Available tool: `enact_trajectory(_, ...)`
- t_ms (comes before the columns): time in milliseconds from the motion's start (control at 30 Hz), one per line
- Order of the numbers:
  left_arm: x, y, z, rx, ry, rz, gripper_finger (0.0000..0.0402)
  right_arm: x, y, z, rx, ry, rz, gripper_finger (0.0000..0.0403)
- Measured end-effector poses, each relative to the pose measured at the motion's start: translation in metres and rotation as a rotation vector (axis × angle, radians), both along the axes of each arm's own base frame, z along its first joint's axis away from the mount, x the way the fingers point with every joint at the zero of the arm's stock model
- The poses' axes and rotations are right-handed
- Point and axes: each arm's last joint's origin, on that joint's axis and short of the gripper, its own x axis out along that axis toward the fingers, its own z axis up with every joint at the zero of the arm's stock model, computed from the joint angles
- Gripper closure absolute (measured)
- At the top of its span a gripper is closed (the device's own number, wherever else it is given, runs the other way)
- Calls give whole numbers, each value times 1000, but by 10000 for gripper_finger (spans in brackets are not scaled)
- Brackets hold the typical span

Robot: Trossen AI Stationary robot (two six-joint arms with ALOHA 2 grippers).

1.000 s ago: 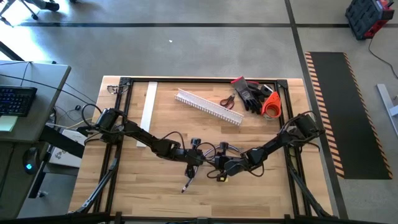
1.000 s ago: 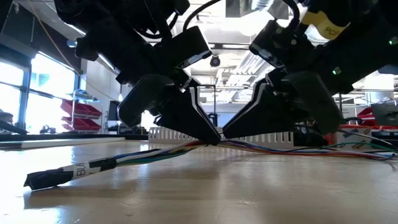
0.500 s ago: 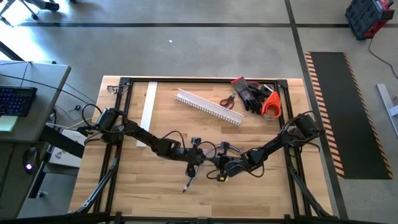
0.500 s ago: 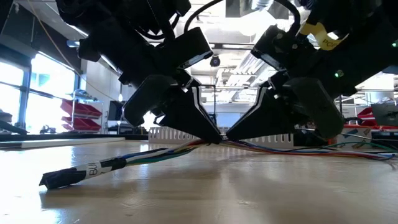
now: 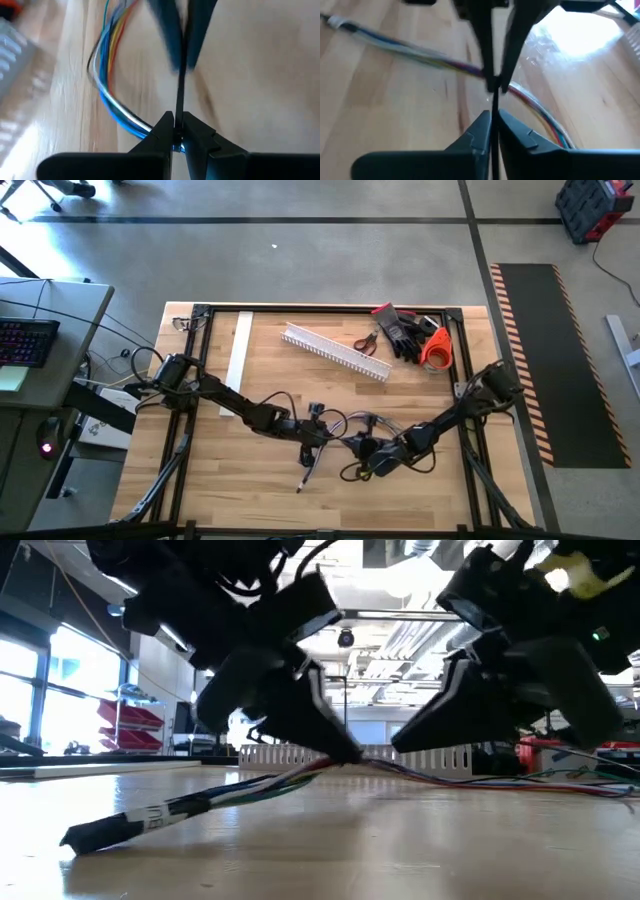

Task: Ziptie cables
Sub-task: Wrap the black zip tie on the cable wires

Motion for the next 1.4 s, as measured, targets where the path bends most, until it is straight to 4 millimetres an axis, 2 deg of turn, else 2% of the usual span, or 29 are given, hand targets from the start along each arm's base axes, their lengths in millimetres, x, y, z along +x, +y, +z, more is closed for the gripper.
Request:
enact_trajectory(233,-1,-1,-1,5,6,0,394,8,-16,-2,22,27,-18,277)
enact_trajectory(300,-1,-1,-1,3,5,1,394,10,-20,-2,30,27,-27,258)
enact_trajectory(400,-1,-1,-1,2,2,1,394,13,-24,-1,31,29,-32,252)
enact_trajectory(733,0,-2,0,-10,-2,2,394,22,-24,-13,69,0,29,304)
enact_trajectory(1167,0,-2,0,-20,-2,13,394,22,-22,-12,51,-30,4,393)
enact_trajectory(1400,-1,-4,0,-3,15,4,395,10,-7,-12,79,4,-14,401)
